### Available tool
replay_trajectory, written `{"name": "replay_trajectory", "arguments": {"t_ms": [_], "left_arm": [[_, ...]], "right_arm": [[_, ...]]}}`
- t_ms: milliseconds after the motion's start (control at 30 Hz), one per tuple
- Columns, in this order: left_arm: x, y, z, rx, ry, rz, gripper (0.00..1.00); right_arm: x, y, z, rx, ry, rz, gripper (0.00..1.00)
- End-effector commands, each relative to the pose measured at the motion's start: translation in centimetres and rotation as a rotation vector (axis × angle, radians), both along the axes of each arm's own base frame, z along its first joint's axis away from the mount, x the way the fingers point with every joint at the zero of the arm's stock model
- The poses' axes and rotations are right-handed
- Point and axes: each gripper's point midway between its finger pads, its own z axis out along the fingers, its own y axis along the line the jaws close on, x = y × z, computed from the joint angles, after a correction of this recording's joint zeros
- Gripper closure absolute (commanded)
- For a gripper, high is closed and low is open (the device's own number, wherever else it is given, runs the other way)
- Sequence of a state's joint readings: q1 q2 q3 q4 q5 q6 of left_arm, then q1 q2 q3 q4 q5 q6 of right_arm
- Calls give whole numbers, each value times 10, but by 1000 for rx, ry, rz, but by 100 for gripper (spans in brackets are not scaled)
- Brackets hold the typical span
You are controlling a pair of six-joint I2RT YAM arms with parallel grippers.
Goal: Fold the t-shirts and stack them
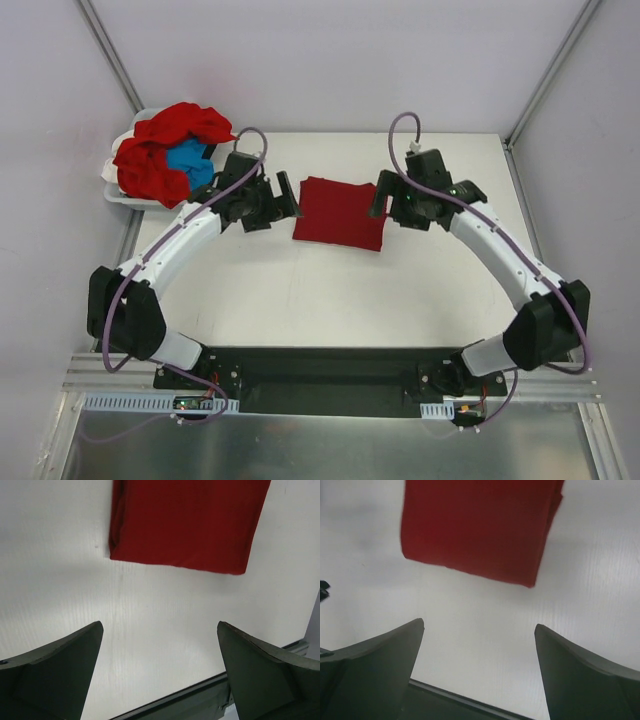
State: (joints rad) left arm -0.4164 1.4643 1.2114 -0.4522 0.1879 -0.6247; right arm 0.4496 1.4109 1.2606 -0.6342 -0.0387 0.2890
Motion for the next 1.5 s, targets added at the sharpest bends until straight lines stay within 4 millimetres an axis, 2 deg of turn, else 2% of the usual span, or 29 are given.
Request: {"name": "replay_trajectory", "arguments": {"t_ms": [0,33,100,133,200,233,300,333,367,633,667,700,767,800,833,900,933,1000,1133,1267,1467], "left_arm": [[14,34,13,-32,-45,145,1],[12,42,7,-7,-42,165,1],[12,54,6,26,-62,208,1],[8,58,-1,33,-50,216,1],[6,61,-3,27,-42,233,1],[3,62,-7,25,-33,235,1],[2,62,-6,21,-36,229,1],[1,62,-8,25,-33,227,1],[1,63,-5,21,-41,231,1],[-7,66,-5,-15,-30,234,1],[-9,68,-1,-20,-43,239,1],[-14,70,-6,-17,-33,246,1],[-20,79,-3,-17,-55,277,1],[-26,83,-12,-7,-41,293,1],[-30,88,-8,-14,-58,312,1],[-37,98,-17,7,-54,340,1],[-39,102,-14,0,-68,356,1],[-45,107,-20,2,-57,372,1],[-52,113,-21,3,-75,401,1],[-57,114,-26,8,-67,395,1],[-59,112,-25,-3,-66,388,1]], "right_arm": [[54,32,16,45,-18,-70,4],[72,46,35,41,-96,-61,4],[84,54,31,2,-94,-72,4],[89,59,27,-13,-73,-75,4],[89,58,19,-26,-46,-96,4],[87,55,21,-27,-47,-96,4],[79,50,11,-47,-33,-98,4],[79,50,16,-33,-57,-100,4],[76,48,8,-41,-44,-99,4],[62,60,-7,-81,21,-42,4],[64,65,-6,-80,16,-44,4],[69,77,-7,-94,2,-34,4],[82,83,-9,-152,-34,-56,4],[90,92,-16,-179,-13,-54,4],[94,93,-21,-197,-2,-61,4],[101,97,-40,-231,33,-68,4],[105,102,-41,-216,33,-66,4],[104,114,-48,-191,43,-39,4],[103,120,-75,-241,63,-2,4],[105,122,-102,-289,92,27,4],[106,105,-134,-398,124,74,4]]}}
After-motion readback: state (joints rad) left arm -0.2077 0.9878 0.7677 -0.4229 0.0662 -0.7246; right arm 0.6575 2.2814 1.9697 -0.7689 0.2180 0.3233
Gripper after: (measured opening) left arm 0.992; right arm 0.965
